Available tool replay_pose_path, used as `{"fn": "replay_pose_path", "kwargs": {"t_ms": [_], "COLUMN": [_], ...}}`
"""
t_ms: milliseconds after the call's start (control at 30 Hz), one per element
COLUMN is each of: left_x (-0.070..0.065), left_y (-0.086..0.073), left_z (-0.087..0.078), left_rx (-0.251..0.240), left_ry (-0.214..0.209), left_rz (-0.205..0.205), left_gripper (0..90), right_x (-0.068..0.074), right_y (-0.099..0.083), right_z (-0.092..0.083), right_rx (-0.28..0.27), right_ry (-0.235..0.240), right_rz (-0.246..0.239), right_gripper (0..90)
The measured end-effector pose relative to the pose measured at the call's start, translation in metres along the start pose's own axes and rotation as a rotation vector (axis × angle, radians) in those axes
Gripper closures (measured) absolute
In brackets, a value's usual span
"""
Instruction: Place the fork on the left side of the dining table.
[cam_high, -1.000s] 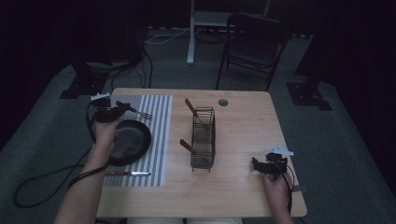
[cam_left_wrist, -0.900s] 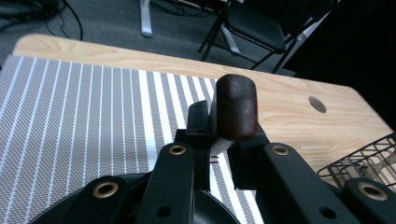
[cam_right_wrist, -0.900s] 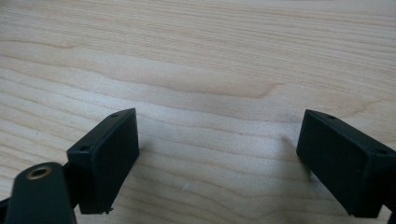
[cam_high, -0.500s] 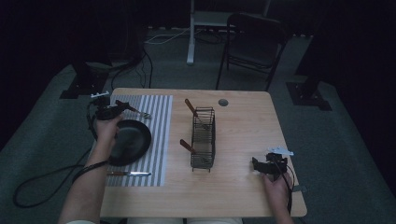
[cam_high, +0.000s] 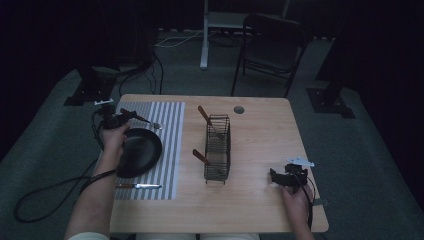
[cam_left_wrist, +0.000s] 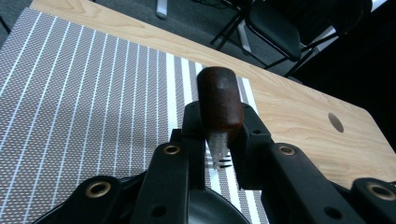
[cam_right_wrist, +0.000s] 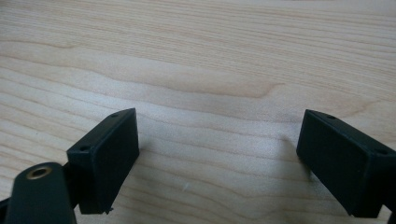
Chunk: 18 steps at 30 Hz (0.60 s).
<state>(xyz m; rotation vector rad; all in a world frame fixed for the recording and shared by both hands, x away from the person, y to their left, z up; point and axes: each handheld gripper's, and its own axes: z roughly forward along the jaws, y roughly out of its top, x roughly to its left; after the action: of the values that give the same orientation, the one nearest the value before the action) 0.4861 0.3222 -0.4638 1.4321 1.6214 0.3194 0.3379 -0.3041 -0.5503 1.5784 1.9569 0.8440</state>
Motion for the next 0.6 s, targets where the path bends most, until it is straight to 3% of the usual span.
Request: {"fn": "replay_pose_path", "kwargs": {"t_ms": [167,267,600], "left_x": [0.005,0.011,0.016], "left_y": [-0.003,-0.003,-0.007], "left_z": [0.003,0.004,0.009], "left_rx": [0.004,0.009,-0.001], "left_ry": [0.023,0.019,-0.001], "left_rz": [-0.008,-0.031,-0.052], "left_gripper": [71.7,71.1,70.6], "right_x": [0.000,0.000,0.000], "right_y": [0.000,0.000,0.000], "right_z": [0.000,0.000,0.000], "right_rx": [0.000,0.000,0.000], "right_ry": [0.000,0.000,0.000], "right_rz": [0.000,0.000,0.000], "right_gripper": [12.6,12.6,12.6]}}
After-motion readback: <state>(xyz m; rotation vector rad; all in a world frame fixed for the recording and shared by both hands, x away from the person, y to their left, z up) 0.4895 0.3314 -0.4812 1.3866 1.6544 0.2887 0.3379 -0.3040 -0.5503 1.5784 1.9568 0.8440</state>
